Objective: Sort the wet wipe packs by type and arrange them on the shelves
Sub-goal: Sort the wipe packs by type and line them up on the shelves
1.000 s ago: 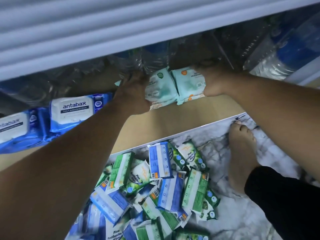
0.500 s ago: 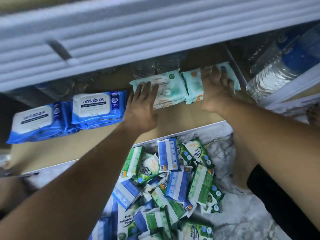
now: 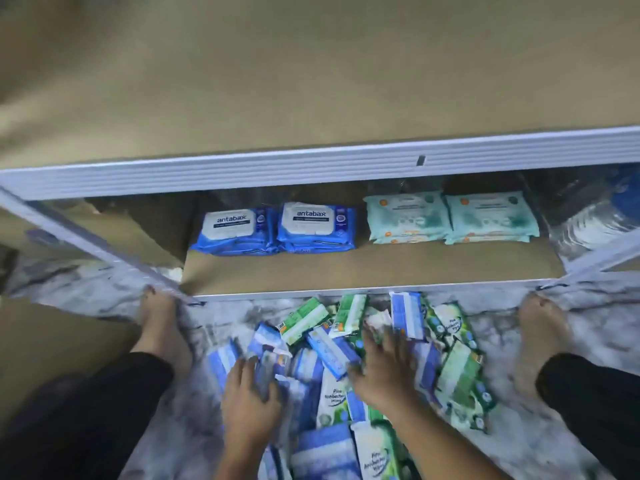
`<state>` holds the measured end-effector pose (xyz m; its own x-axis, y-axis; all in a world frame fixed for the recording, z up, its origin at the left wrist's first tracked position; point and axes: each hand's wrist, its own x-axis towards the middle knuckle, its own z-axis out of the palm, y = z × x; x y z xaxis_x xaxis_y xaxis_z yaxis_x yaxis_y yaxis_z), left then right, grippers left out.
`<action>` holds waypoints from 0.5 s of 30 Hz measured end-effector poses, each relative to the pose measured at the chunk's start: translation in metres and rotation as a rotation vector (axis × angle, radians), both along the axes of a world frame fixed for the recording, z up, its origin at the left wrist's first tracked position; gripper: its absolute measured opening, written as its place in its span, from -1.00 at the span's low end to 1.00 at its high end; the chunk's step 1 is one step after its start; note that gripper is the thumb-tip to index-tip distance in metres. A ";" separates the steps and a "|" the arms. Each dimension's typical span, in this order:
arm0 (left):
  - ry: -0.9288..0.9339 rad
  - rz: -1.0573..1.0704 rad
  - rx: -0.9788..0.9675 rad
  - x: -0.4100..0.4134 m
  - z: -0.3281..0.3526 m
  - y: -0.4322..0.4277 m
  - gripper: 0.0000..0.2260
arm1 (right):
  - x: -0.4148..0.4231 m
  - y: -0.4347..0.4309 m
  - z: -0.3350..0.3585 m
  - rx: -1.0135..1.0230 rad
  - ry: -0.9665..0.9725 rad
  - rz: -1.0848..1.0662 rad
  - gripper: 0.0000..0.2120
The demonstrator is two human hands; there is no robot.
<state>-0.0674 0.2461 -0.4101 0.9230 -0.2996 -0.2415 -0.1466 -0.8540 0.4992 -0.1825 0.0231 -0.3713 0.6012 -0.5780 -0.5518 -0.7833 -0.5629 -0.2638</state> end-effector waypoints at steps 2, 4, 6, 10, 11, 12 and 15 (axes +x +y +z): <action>0.037 -0.039 0.091 -0.006 -0.003 0.017 -0.27 | -0.022 0.039 -0.008 -0.015 -0.004 0.024 -0.20; 0.073 -0.058 0.126 -0.009 -0.001 0.027 -0.21 | -0.038 0.064 -0.009 -0.082 -0.040 0.019 -0.15; 0.149 -0.017 0.125 -0.010 0.008 0.033 -0.15 | -0.046 0.073 -0.004 -0.123 -0.006 -0.034 -0.13; 0.351 0.154 -0.001 -0.006 0.021 0.042 -0.10 | -0.054 0.082 0.017 -0.077 0.101 -0.243 -0.02; 0.400 0.156 -0.027 -0.002 0.023 0.043 -0.03 | -0.058 0.084 0.016 -0.030 0.118 -0.363 0.05; 0.456 0.145 -0.033 0.003 0.021 0.044 0.03 | -0.062 0.087 0.019 0.028 0.144 -0.513 0.15; 0.575 0.007 -0.014 0.000 0.011 0.036 0.01 | -0.076 0.093 -0.001 0.250 0.215 -0.981 0.42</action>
